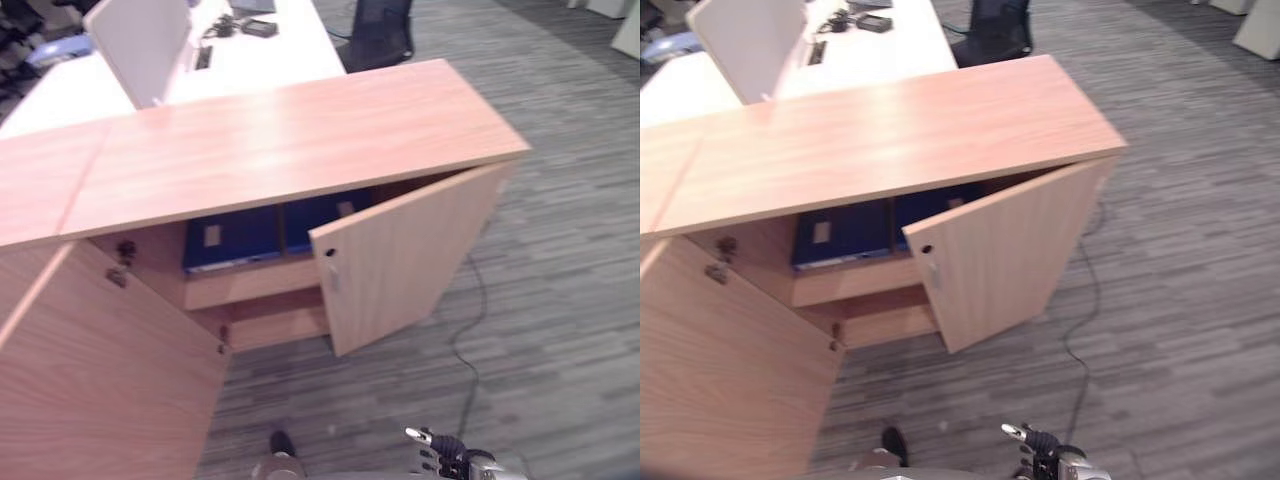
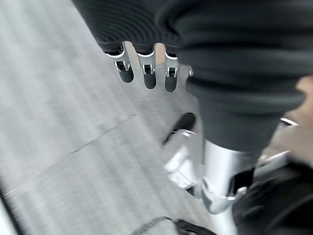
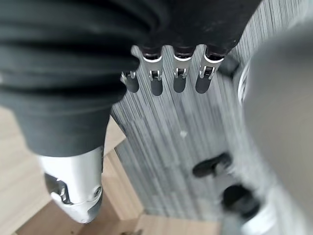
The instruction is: Put the empty folder in the office cabinet
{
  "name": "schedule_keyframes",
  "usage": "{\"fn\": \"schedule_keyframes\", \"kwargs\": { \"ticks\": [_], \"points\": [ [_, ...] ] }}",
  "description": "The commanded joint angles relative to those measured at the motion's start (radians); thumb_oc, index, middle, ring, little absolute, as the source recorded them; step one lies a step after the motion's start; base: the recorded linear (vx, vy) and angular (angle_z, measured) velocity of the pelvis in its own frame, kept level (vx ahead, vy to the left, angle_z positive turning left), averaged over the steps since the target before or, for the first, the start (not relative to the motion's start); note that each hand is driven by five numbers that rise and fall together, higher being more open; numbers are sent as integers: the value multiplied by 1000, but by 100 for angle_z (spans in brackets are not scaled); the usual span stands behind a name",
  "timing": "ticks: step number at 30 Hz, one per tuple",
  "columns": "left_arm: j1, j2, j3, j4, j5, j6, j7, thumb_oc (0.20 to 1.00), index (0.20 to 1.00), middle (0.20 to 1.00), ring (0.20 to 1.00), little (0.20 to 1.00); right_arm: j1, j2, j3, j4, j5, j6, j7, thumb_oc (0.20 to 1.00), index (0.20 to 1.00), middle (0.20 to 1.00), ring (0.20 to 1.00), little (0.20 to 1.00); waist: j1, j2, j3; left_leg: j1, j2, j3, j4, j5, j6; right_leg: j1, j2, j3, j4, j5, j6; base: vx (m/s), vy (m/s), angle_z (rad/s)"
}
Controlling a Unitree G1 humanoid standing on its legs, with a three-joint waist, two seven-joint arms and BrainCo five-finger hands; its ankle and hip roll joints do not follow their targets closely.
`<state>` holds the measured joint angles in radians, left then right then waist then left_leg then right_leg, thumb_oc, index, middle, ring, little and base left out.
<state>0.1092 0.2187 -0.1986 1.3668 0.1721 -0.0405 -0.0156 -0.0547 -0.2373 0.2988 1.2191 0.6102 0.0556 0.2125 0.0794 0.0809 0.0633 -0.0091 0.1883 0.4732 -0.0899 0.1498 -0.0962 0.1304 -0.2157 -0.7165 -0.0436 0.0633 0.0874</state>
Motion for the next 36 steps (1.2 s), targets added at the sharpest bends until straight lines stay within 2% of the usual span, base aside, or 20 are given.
{"fn": "schedule_keyframes", "kwargs": {
  "ticks": [1,4,7,8,10,11,12,13,14,15,16,17,18,19,20,24,30,31,36],
  "points": [
    [-31,61,-31,38,-10,7,2,1000,1000,1000,1000,1000,-81,62,-47,65,19,19,-33,1000,1000,1000,1000,1000,28,-11,-7,-24,17,-128,9,-65,-37,-12,-2,85,-40,-98,27,116,332,98],
    [-49,56,-72,30,14,7,-6,1000,1000,1000,1000,1000,-81,57,-152,150,-8,30,-51,1000,1000,1000,1000,1000,35,-11,-31,-36,-63,-184,6,-101,8,32,-83,16,-17,-73,60,153,355,92],
    [-67,59,-97,14,27,2,-9,1000,1000,1000,1000,1000,-77,39,-246,162,41,29,-68,1000,1000,1000,1000,1000,36,-3,-34,-26,-140,-224,5,-134,49,55,-165,-32,53,-50,86,170,400,76],
    [-77,65,-103,6,22,4,-8,1000,1000,1000,1000,1000,-79,26,-295,163,75,25,-82,1000,1000,1000,1000,1000,27,7,-31,-16,-194,-258,3,-151,77,63,-229,-49,112,-4,112,180,431,93],
    [-85,73,-108,5,16,6,-4,1000,1000,1000,1000,1000,-76,25,-311,156,90,20,-94,1000,1000,1000,1000,1000,16,14,-29,-13,-227,-303,3,-163,93,64,-258,-9,151,28,117,142,270,83],
    [-90,79,-112,6,11,6,-1,1000,1000,1000,1000,1000,-76,27,-309,150,90,18,-97,1000,1000,1000,1000,1000,1,15,-24,-13,-237,-321,3,-167,98,51,-258,46,168,26,113,85,113,80],
    [-94,87,-116,8,4,3,4,1000,1000,1000,1000,1000,-78,30,-299,148,92,17,-100,1000,1000,1000,1000,1000,-14,17,-23,-15,-244,-338,3,-170,101,27,-235,137,175,-3,98,86,86,83],
    [-99,94,-117,11,-3,-1,9,1000,1000,1000,1000,1000,-81,35,-287,149,95,16,-102,1000,1000,1000,1000,1000,-24,20,-26,-16,-243,-348,3,-171,101,-6,-197,243,171,-58,81,110,46,64],
    [-102,102,-116,13,-8,-2,12,1000,1000,1000,1000,1000,-85,42,-275,150,97,14,-103,1000,1000,1000,1000,1000,-25,21,-28,-14,-240,-350,3,-171,101,-29,-165,316,166,-98,71,89,13,50],
    [-102,102,-116,14,-8,-2,12,1000,1000,1000,1000,1000,-86,43,-274,150,97,14,-104,1000,1000,1000,1000,1000,-20,21,-29,-15,-237,-346,3,-171,99,-34,-163,322,170,-102,69,58,2,39],
    [-98,108,-120,21,-11,-7,15,1000,1000,1000,1000,1000,-82,59,-246,138,104,8,-107,1000,1000,1000,1000,1000,-55,28,-14,-19,-236,-380,3,-145,112,-106,-46,506,186,-158,44,20,-16,28],
    [-98,111,-113,24,-17,-7,16,1000,1000,1000,1000,1000,-75,67,-235,136,118,6,-106,1000,1000,1000,1000,1000,-68,24,-2,-14,-238,-396,3,-143,113,-142,12,596,198,-178,44,16,-10,16],
    [-98,111,-112,24,-17,-7,16,1000,1000,1000,1000,1000,-75,67,-235,136,118,6,-107,1000,1000,1000,1000,1000,-66,25,-3,-17,-236,-394,3,-142,113,-146,14,598,198,-176,44,25,-72,62],
    [-96,108,-107,28,-26,-9,15,1000,1000,1000,1000,1000,-63,75,-217,131,145,1,-105,1000,1000,1000,1000,1000,-92,18,25,-3,-245,-438,3,-137,115,-186,111,726,214,-194,34,25,-84,89],
    [-97,105,-109,29,-27,-11,13,1000,1000,1000,1000,1000,-55,77,-210,128,149,-3,-105,1000,1000,1000,1000,1000,-99,13,29,-2,-248,-456,3,-135,115,-199,146,769,210,-187,25,30,-84,103],
    [-95,97,-89,50,-33,-4,18,1000,1000,1000,1000,1000,-43,86,-209,155,135,-1,-109,1000,1000,1000,1000,1000,-91,-1,28,6,-258,-504,3,-132,109,-159,153,735,158,-177,7,53,-146,87],
    [-86,71,-67,68,-60,4,27,1000,1000,1000,1000,1000,-26,76,-218,178,95,2,-114,1000,1000,1000,1000,1000,-84,-16,16,-17,-239,-571,3,-116,79,-129,185,677,66,-157,-13,18,-189,47],
    [-87,65,-67,69,-66,7,30,1000,1000,1000,1000,1000,-13,73,-226,185,101,-4,-128,1000,1000,1000,1000,1000,-77,-23,16,-21,-235,-596,3,-111,68,-109,193,650,35,-152,-21,8,-143,63],
    [-78,49,-56,73,-81,8,36,1000,1000,1000,1000,1000,14,72,-233,184,99,-9,-131,1000,1000,1000,1000,1000,-75,-34,8,-13,-226,-621,3,-109,54,-72,205,617,-7,-151,-31,25,-101,35]
  ]
}}
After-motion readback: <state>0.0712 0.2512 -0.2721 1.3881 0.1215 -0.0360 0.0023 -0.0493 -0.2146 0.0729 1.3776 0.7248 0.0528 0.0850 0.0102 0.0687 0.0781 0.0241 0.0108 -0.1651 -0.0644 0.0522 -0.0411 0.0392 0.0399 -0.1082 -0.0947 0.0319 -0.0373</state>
